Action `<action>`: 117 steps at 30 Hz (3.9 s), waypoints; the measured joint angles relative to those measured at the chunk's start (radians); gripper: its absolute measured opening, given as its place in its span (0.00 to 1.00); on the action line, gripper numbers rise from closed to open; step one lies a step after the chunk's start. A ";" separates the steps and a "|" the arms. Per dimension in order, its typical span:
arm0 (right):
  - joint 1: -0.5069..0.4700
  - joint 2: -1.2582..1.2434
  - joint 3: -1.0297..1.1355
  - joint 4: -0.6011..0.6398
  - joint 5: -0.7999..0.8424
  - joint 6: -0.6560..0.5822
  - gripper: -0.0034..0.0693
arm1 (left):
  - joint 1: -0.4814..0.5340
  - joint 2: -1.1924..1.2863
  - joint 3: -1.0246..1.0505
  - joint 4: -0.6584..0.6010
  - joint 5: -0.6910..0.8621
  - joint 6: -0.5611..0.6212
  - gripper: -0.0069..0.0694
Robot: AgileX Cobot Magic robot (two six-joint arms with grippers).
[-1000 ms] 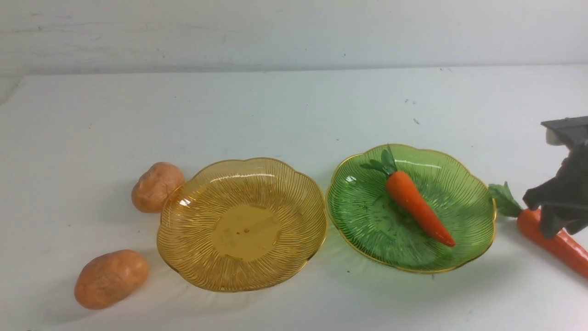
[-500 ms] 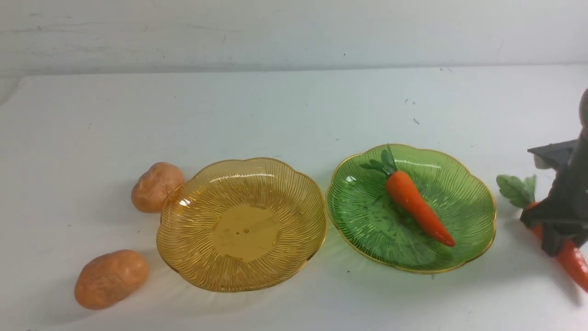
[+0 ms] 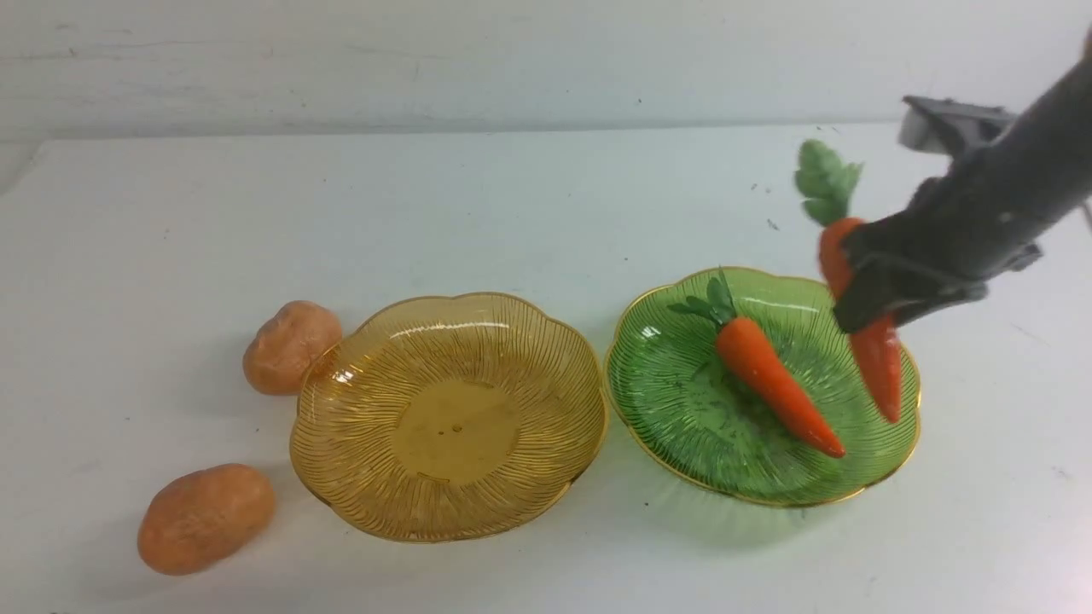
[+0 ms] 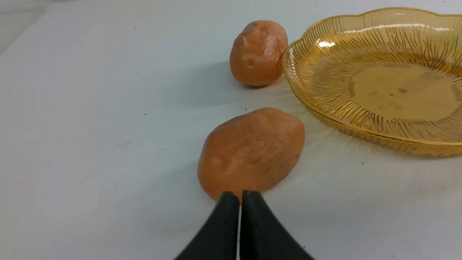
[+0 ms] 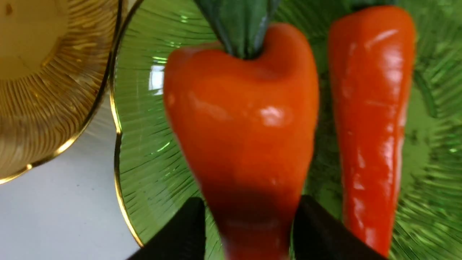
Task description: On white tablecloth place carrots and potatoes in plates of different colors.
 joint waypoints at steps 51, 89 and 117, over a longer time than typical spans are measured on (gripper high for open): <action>0.026 -1.180 0.786 -0.182 -0.255 0.158 0.03 | 0.000 0.229 -0.258 -0.811 -0.027 0.037 0.09; 0.026 -1.143 0.787 -0.181 -0.234 0.158 0.03 | 0.000 1.523 -0.908 0.049 0.387 0.221 0.99; 0.026 -1.143 0.788 -0.179 -0.234 0.158 0.03 | -0.105 1.507 -1.366 -0.242 0.704 0.059 0.61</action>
